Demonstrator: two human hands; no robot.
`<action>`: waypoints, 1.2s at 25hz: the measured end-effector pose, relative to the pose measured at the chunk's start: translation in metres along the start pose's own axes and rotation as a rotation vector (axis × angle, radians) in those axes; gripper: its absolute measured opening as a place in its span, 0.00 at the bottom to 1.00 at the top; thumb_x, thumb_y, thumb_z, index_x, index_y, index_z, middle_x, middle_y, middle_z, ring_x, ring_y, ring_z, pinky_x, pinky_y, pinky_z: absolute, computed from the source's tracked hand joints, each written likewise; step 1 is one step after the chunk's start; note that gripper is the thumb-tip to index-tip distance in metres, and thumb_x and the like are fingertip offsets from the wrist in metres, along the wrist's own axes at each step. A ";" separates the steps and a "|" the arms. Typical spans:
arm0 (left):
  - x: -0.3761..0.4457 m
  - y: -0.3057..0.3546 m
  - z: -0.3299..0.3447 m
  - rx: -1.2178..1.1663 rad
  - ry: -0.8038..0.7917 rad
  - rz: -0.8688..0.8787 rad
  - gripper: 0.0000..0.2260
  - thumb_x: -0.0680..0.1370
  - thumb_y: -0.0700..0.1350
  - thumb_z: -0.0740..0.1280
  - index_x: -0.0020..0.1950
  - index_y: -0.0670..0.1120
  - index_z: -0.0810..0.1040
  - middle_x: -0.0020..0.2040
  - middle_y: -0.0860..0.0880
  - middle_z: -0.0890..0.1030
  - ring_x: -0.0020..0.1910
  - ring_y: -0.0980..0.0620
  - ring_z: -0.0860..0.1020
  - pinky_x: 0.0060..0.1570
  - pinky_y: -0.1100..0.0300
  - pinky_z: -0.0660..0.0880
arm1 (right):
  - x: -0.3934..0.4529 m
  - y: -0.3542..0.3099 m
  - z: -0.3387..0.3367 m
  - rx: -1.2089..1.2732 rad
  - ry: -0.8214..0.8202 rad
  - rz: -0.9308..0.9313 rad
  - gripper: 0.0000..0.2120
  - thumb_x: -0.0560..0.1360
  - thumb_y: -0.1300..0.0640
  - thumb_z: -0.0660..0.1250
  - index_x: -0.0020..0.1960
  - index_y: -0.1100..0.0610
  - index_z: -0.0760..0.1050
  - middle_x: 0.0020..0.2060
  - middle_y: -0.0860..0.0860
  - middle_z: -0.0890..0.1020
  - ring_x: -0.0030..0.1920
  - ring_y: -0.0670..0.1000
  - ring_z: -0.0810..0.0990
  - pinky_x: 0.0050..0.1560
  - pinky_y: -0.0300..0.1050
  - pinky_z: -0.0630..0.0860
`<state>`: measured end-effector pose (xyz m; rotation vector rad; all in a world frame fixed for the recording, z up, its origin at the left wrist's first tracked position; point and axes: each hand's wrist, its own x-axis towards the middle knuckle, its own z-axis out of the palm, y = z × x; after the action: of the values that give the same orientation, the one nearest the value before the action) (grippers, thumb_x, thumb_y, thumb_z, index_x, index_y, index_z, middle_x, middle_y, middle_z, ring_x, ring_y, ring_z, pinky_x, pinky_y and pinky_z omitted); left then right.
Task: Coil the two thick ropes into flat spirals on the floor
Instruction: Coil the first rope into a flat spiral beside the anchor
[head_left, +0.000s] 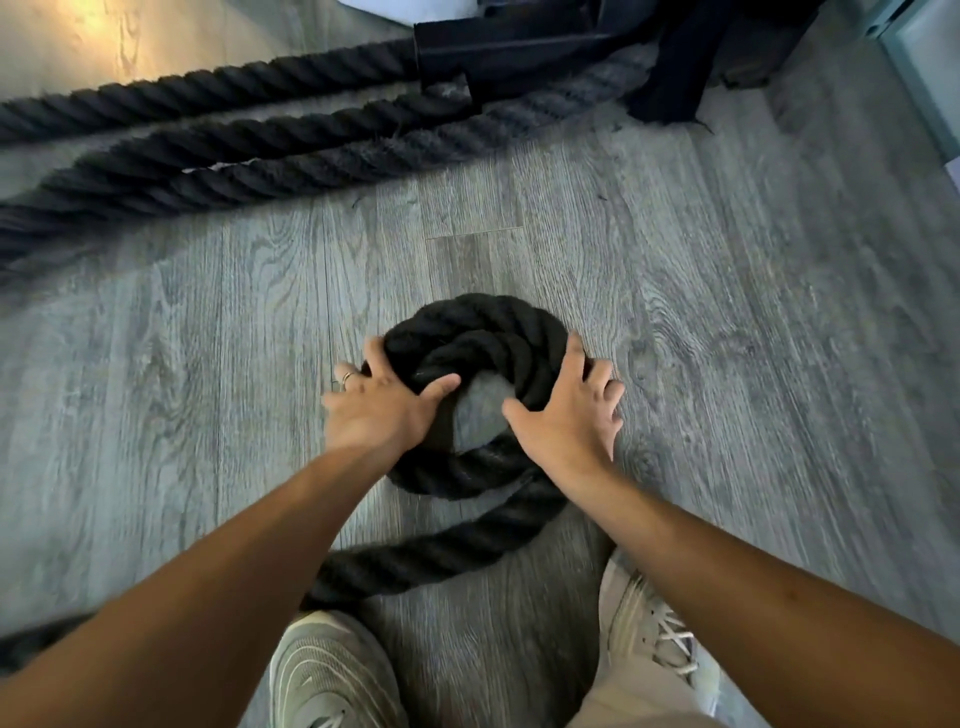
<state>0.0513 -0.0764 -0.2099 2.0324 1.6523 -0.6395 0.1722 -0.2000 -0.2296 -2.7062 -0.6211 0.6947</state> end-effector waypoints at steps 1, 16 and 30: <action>0.003 -0.001 -0.001 -0.039 -0.011 -0.016 0.53 0.68 0.79 0.57 0.81 0.49 0.42 0.78 0.33 0.55 0.73 0.30 0.62 0.69 0.41 0.67 | 0.002 0.004 -0.001 0.003 -0.004 -0.041 0.51 0.68 0.39 0.72 0.81 0.49 0.47 0.70 0.55 0.62 0.69 0.60 0.62 0.64 0.62 0.66; 0.031 0.024 0.003 0.324 0.212 0.348 0.32 0.80 0.68 0.44 0.77 0.63 0.30 0.80 0.41 0.52 0.71 0.34 0.63 0.57 0.37 0.73 | -0.047 -0.001 0.012 0.123 -0.068 0.160 0.65 0.59 0.32 0.75 0.80 0.47 0.35 0.70 0.55 0.57 0.70 0.59 0.58 0.64 0.61 0.65; 0.052 0.000 -0.045 0.085 0.083 0.244 0.45 0.74 0.72 0.61 0.80 0.61 0.37 0.81 0.38 0.48 0.76 0.31 0.57 0.72 0.38 0.63 | 0.025 -0.008 0.001 0.057 -0.116 -0.129 0.56 0.65 0.41 0.77 0.81 0.50 0.47 0.70 0.53 0.60 0.70 0.61 0.60 0.67 0.64 0.69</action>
<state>0.0643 -0.0093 -0.2054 2.3034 1.4102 -0.5549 0.1892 -0.1814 -0.2371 -2.5610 -0.7841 0.8269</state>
